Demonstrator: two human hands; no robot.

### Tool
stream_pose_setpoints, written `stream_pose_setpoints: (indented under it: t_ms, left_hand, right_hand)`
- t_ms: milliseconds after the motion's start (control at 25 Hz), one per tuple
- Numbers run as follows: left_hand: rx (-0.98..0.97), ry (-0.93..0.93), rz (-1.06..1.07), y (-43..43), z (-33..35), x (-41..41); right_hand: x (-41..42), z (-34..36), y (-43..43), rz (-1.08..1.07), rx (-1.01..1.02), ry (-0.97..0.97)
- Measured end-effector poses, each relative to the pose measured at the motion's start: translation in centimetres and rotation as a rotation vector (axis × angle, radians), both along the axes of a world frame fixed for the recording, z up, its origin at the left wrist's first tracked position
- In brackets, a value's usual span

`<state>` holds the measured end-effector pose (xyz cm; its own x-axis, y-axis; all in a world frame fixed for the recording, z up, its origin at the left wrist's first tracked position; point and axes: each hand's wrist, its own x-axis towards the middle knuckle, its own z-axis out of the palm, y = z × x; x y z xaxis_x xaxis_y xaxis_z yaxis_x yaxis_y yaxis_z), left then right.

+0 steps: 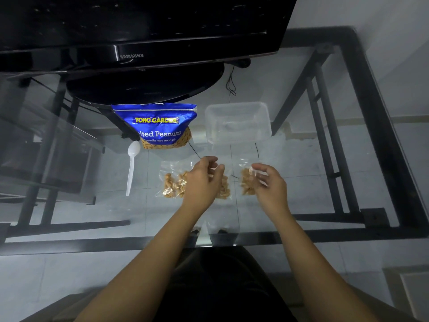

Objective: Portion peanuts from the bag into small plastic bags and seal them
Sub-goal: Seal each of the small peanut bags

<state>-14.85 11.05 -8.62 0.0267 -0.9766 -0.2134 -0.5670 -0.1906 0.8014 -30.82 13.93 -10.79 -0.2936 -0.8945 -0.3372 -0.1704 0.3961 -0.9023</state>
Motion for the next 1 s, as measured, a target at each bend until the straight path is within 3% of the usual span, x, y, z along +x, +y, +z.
stream_pose_setpoints:
  t_ms: [120,200,360,560,640,880,1000]
  left_hand:
    - [0.21,0.304,-0.026,-0.8,0.5,-0.8]
    - [0.241,0.42,-0.037,-1.1,0.5,-1.2]
    - [0.222,0.484,-0.023,-1.2,0.6,-1.7]
    - [0.264,0.523,-0.009,-1.3,0.8,-2.1]
    - [0.266,0.472,-0.035,-1.6,1.0,-2.3]
    - [0.097,0.085,-0.224,-2.5,1.4,-3.0]
    - [0.086,0.022,-0.243,-2.6,1.2,-2.8]
  right_hand:
    - [0.7,1.0,0.2,0.019,0.008,-0.208]
    - [0.9,1.3,0.4,0.007,-0.008,-0.27]
    - [0.5,1.8,0.1,-0.14,0.045,-0.404]
    - [0.1,1.9,-0.6,-0.15,0.062,-0.271]
    - [0.1,1.6,-0.8,-0.13,0.051,-0.207]
    - [0.3,1.5,-1.3,-0.063,0.001,0.065]
    - [0.3,1.6,-1.5,-0.052,0.007,0.148]
